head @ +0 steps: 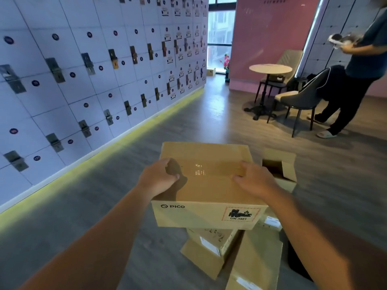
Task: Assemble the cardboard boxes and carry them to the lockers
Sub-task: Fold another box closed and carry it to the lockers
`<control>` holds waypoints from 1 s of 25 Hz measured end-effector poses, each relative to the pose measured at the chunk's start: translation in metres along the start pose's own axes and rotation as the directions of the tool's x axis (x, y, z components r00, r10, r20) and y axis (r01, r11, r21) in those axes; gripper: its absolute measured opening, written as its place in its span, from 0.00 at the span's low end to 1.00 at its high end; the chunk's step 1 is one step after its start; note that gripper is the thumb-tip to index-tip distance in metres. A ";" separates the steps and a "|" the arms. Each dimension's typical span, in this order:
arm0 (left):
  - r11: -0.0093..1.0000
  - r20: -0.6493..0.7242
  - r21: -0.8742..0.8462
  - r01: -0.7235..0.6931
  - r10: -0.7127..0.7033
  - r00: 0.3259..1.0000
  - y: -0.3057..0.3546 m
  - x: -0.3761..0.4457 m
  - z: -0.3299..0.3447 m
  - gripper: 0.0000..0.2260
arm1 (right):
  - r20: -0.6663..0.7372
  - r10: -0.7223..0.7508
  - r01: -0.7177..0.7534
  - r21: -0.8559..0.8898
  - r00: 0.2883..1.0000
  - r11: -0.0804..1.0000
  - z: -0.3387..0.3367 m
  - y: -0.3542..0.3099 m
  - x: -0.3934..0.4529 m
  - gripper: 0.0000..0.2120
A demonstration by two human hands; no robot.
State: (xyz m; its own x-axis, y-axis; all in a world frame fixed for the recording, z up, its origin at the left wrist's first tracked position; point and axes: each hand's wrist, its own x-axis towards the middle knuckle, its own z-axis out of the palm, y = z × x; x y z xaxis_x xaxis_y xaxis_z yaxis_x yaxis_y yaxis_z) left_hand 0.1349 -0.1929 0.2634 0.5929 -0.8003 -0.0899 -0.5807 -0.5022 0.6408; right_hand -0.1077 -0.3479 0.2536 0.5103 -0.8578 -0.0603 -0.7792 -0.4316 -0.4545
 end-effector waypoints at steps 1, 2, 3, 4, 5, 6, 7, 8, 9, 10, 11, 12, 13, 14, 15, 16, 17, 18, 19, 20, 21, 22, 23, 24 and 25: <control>1.000 -0.001 0.002 -0.002 0.002 1.000 -0.004 0.013 -0.011 0.25 | -0.005 -0.001 0.001 -0.005 1.000 1.000 0.000 -0.014 0.011 0.23; 1.000 -0.006 0.009 -0.009 0.009 1.000 -0.007 0.028 -0.021 0.25 | -0.007 -0.001 0.001 -0.010 1.000 1.000 -0.001 -0.028 0.023 0.23; 1.000 -0.006 0.014 -0.012 0.012 1.000 -0.010 0.045 -0.029 0.25 | -0.007 -0.004 0.004 -0.010 1.000 1.000 0.000 -0.038 0.038 0.22; 1.000 -0.004 0.011 -0.017 0.017 1.000 -0.012 0.064 -0.035 0.25 | -0.005 -0.002 0.002 -0.005 1.000 1.000 0.000 -0.046 0.055 0.21; 1.000 0.000 0.001 -0.019 0.019 1.000 -0.013 0.084 -0.040 0.25 | -0.003 -0.001 0.001 0.000 1.000 1.000 0.000 -0.053 0.075 0.21; 1.000 0.009 -0.011 -0.023 0.023 1.000 -0.014 0.104 -0.045 0.24 | 0.001 0.002 -0.002 0.001 1.000 1.000 0.000 -0.059 0.094 0.21; 0.999 0.016 -0.022 -0.024 0.025 1.000 -0.015 0.123 -0.047 0.25 | 0.001 0.001 -0.001 -0.003 1.000 1.000 0.000 -0.063 0.113 0.20; 0.999 0.019 -0.024 -0.027 0.027 0.999 -0.016 0.148 -0.049 0.26 | -0.001 -0.002 0.002 -0.010 1.000 1.000 0.000 -0.068 0.136 0.20; 0.999 0.013 -0.022 -0.026 0.027 1.000 -0.017 0.173 -0.051 0.29 | -0.006 -0.007 0.007 -0.012 1.000 1.000 0.000 -0.073 0.161 0.20; 1.000 0.006 -0.016 -0.019 0.020 1.000 -0.016 0.198 -0.055 0.31 | -0.012 -0.009 0.009 -0.006 1.000 1.000 -0.002 -0.078 0.186 0.20; 1.000 0.005 -0.012 -0.018 0.018 1.000 -0.012 0.225 -0.061 0.31 | -0.025 -0.005 0.005 0.006 1.000 1.000 -0.005 -0.085 0.212 0.20; 1.000 0.011 -0.015 -0.014 0.014 1.000 -0.008 0.250 -0.067 0.32 | -0.039 0.002 -0.002 0.014 0.999 1.000 -0.009 -0.093 0.234 0.20; 1.000 0.014 -0.020 -0.011 0.012 1.000 -0.004 0.274 -0.072 0.32 | -0.052 0.009 -0.008 0.020 0.999 1.000 -0.012 -0.099 0.257 0.20; 1.000 0.013 -0.020 -0.017 0.018 1.000 0.000 0.298 -0.077 0.32 | -0.063 0.015 -0.013 0.030 0.998 0.999 -0.016 -0.105 0.280 0.20; 0.999 0.008 -0.019 -0.030 0.030 1.000 0.005 0.320 -0.083 0.32 | -0.070 0.019 -0.016 0.050 0.997 0.999 -0.019 -0.109 0.301 0.20; 0.999 0.005 -0.019 -0.038 0.038 0.999 0.009 0.341 -0.088 0.32 | -0.071 0.018 -0.013 0.069 0.997 0.998 -0.021 -0.113 0.322 0.19; 0.999 -0.002 -0.019 -0.044 0.044 0.999 0.011 0.366 -0.094 0.32 | -0.068 0.014 -0.008 0.078 0.998 0.997 -0.022 -0.117 0.346 0.19; 0.999 -0.012 -0.009 -0.047 0.046 0.999 0.011 0.393 -0.099 0.31 | -0.069 0.008 -0.003 0.077 0.998 0.997 -0.022 -0.123 0.372 0.19; 0.999 -0.021 0.008 -0.050 0.050 0.998 0.010 0.420 -0.104 0.31 | -0.074 0.001 0.005 0.073 0.997 0.997 -0.020 -0.129 0.398 0.18; 0.998 -0.027 0.027 -0.053 0.054 0.998 0.007 0.448 -0.108 0.31 | -0.079 -0.001 0.007 0.077 0.997 0.997 -0.017 -0.136 0.425 0.17; 0.998 -0.030 0.042 -0.054 0.055 0.998 0.003 0.478 -0.113 0.31 | -0.086 0.008 0.000 0.091 0.996 0.996 -0.012 -0.144 0.454 0.16; 0.997 -0.029 0.052 -0.055 0.057 0.998 -0.002 0.510 -0.117 0.31 | -0.090 0.022 -0.013 0.103 0.996 0.995 -0.006 -0.153 0.485 0.16; 0.996 -0.024 0.057 -0.061 0.062 0.998 -0.007 0.541 -0.121 0.31 | -0.085 0.035 -0.027 0.103 0.996 0.994 -0.002 -0.161 0.513 0.16; 0.996 -0.017 0.054 -0.067 0.068 0.998 -0.012 0.571 -0.125 0.32 | -0.075 0.048 -0.041 0.093 0.996 0.995 0.003 -0.170 0.541 0.17; 0.996 -0.012 0.051 -0.078 0.079 0.997 -0.018 0.608 -0.131 0.31 | -0.079 0.063 -0.056 0.084 0.995 0.995 0.009 -0.180 0.575 0.16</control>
State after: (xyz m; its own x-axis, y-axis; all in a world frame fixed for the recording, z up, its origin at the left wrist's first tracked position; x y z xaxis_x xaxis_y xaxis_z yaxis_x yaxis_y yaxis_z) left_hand 0.5790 -0.6279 0.2974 0.5517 -0.8335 -0.0301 -0.6531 -0.4542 0.6060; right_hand 0.3291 -0.7612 0.2929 0.4301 -0.9026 -0.0184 -0.7731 -0.3577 -0.5238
